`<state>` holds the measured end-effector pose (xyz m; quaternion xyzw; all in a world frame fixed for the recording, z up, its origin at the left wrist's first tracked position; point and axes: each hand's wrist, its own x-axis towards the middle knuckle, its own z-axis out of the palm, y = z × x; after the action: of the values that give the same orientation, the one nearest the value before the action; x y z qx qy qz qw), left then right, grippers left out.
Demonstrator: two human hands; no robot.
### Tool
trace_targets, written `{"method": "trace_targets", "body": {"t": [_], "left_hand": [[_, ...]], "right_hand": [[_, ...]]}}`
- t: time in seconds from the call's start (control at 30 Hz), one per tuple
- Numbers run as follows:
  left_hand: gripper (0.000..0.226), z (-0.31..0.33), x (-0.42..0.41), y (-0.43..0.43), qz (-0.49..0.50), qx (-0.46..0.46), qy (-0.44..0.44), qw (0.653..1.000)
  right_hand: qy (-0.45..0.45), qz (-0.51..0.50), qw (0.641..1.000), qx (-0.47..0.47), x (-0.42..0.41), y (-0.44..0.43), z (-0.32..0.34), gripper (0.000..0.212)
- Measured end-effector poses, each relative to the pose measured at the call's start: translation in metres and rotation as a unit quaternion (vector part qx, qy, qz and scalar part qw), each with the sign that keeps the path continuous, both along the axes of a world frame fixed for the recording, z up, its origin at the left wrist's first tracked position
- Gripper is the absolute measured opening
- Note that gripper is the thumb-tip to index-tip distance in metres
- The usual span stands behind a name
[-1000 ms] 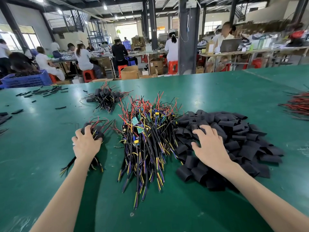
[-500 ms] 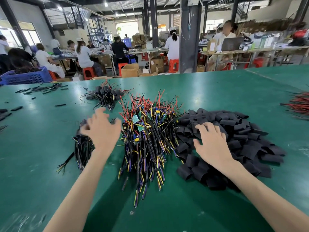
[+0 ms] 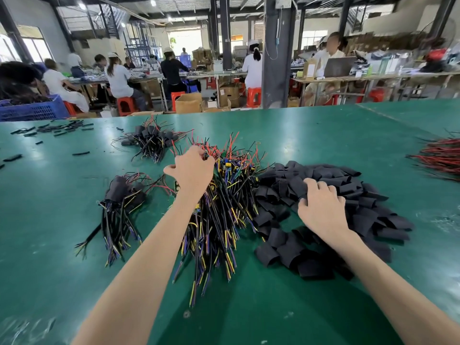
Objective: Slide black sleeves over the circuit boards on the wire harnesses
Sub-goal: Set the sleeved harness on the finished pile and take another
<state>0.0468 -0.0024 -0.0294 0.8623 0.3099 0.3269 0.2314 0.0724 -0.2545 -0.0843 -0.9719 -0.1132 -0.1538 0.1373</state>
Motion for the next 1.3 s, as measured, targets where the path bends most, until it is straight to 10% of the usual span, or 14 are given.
{"method": "trace_targets", "body": {"t": [0.23, 0.37, 0.5, 0.7, 0.83, 1.1, 1.3], "left_hand": [[0.03, 0.039, -0.005, -0.01, -0.047, -0.112, -0.165, 0.979], [0.014, 0.079, -0.025, -0.016, -0.182, -0.288, -0.322, 0.883], [0.013, 0.118, -0.056, -0.011, -0.238, -0.212, -0.403, 0.858], [0.029, 0.072, -0.077, 0.01, -0.106, 0.309, -0.136, 0.935], [0.028, -0.008, -0.085, 0.002, -0.139, 0.321, 0.059, 0.935], [0.037, -0.044, -0.093, 0.004, -0.156, 0.316, -0.039, 0.935], [0.03, -0.047, -0.096, -0.002, -0.218, 0.282, -0.07, 0.932]], "right_hand": [[-0.029, 0.025, 0.996, 0.086, 0.004, -0.005, 0.004, 0.041], [0.001, 0.198, 0.976, 0.091, 0.005, -0.001, 0.004, 0.034], [0.04, 0.32, 0.946, -0.004, 0.002, 0.006, -0.009, 0.039], [0.052, 0.3, 0.95, -0.062, 0.01, 0.009, -0.017, 0.042], [0.025, 0.283, 0.95, -0.132, 0.011, 0.007, -0.02, 0.04], [0.059, 0.253, 0.951, -0.166, 0.005, 0.01, -0.016, 0.043], [0.087, 0.253, 0.963, -0.025, -0.003, 0.01, -0.007, 0.039]]}}
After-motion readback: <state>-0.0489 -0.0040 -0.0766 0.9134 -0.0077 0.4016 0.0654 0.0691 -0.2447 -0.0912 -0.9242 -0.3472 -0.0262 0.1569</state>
